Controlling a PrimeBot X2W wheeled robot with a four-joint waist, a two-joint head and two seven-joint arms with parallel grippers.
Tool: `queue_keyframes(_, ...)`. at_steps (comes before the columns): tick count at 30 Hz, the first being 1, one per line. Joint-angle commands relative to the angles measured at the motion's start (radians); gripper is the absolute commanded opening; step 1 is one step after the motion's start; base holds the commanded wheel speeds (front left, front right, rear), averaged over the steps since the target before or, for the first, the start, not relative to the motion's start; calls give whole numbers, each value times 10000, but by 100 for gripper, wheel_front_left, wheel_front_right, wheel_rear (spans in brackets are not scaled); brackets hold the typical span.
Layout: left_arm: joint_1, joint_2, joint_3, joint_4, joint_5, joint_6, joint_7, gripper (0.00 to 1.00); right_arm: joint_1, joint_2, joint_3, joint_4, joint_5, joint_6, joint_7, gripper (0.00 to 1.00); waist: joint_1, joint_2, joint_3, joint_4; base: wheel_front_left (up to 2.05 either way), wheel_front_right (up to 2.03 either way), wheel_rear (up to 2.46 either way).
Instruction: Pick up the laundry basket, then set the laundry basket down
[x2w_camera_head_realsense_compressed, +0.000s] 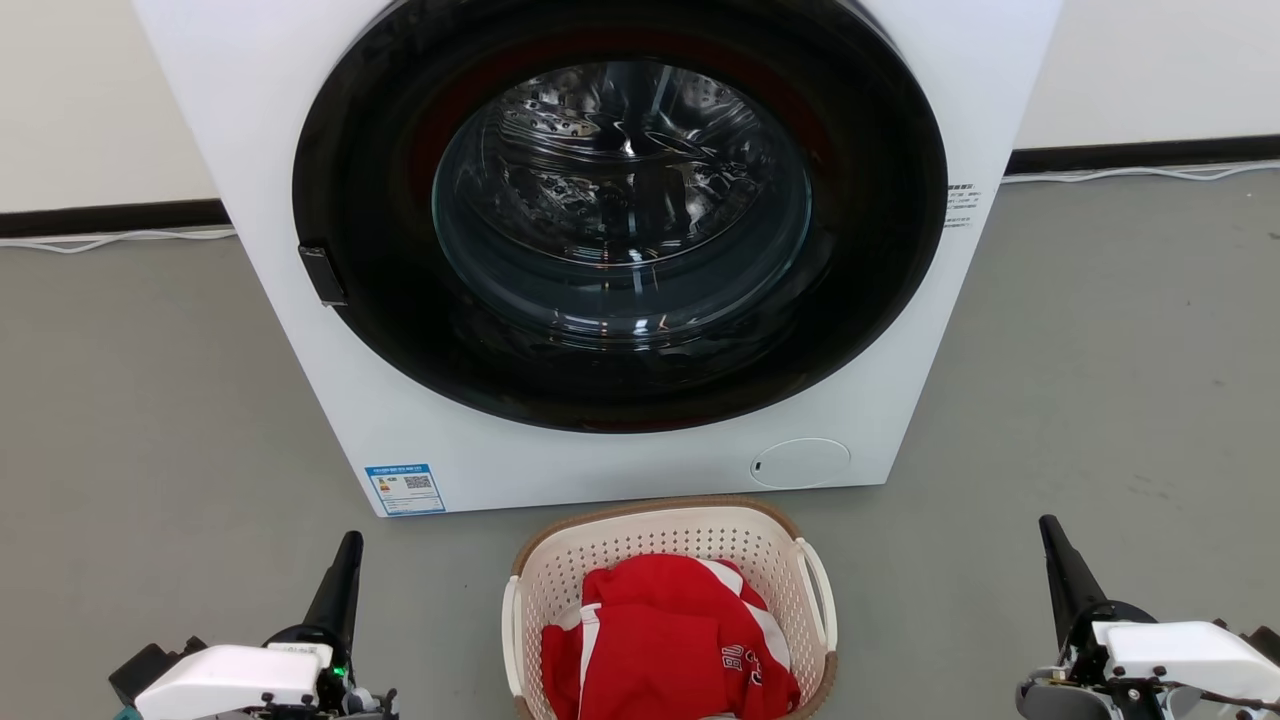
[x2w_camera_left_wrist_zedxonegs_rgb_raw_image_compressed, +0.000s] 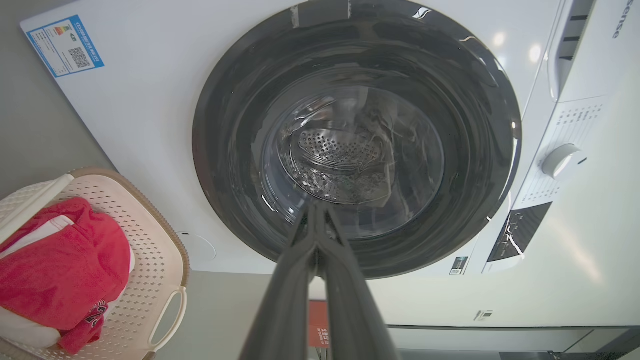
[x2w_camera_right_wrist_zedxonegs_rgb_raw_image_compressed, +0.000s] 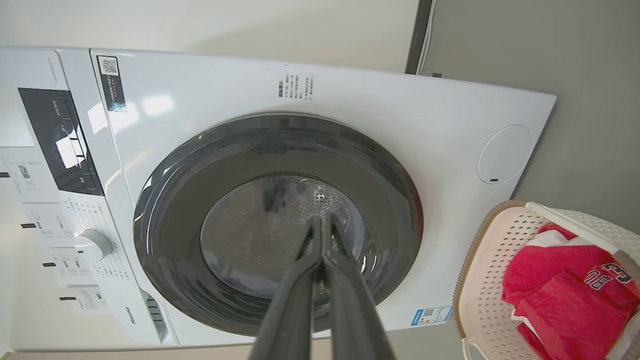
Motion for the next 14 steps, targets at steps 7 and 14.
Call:
queue_keyframes(7, -577, 66, 407, -466, -859, -199, 247, 0, -585, -7, 118, -469, 1037, 50, 333, 0, 0, 0, 24, 19, 0, 0, 0)
queue_keyframes(14, -589, 56, 442, -528, -1157, -234, 331, 0, -593, 5, 91, -518, 1397, 50, 416, 0, 0, 0, 34, 26, 0, 0, 0)
